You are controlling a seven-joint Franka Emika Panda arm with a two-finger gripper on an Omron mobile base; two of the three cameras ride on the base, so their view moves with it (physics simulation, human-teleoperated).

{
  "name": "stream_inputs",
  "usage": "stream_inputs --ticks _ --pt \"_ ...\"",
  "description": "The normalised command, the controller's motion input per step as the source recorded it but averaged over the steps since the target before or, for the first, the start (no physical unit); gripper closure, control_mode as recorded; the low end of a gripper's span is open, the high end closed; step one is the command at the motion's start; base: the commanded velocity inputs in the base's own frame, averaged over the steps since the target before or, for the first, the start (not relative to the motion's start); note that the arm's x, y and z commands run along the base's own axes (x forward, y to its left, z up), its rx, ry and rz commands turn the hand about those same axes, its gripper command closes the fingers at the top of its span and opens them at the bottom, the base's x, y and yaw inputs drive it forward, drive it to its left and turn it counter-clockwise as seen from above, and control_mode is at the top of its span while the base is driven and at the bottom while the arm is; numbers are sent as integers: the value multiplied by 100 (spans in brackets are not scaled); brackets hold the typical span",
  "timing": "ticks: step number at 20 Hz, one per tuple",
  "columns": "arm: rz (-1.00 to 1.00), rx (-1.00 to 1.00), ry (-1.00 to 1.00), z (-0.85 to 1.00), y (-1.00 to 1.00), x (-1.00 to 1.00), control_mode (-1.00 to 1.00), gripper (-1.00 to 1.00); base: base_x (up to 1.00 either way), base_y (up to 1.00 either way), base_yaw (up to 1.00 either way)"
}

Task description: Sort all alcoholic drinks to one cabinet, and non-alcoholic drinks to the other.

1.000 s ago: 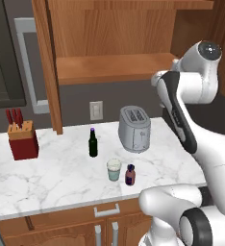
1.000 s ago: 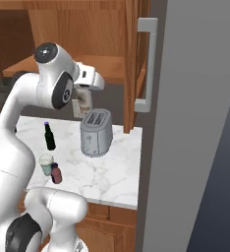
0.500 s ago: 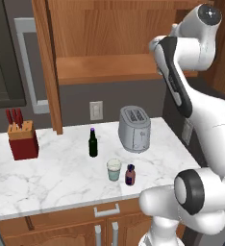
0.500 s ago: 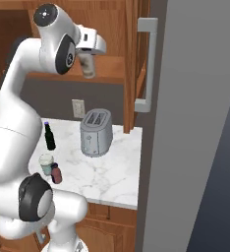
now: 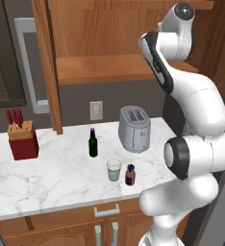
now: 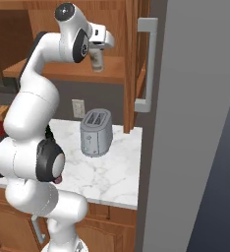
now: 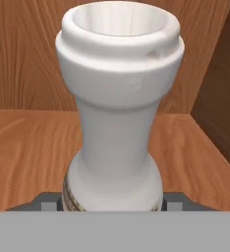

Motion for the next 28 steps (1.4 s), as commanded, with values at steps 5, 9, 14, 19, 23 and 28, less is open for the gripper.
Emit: stream_inputs --ticks 5,9,14,19,23,28 --pt "0 -4 0 -42 0 70 -100 100 0 0 0" --pt "0 -1 0 -25 -3 53 -100 100 0 0 0" --pt "0 0 0 -39 -11 31 -100 100 0 0 0" --pt "1 0 0 -45 -14 1 -100 100 0 0 0" --pt "0 0 0 -14 -9 5 -100 -100 0 0 0" --pt "0 0 0 0 -8 24 -100 -100 0 0 0"
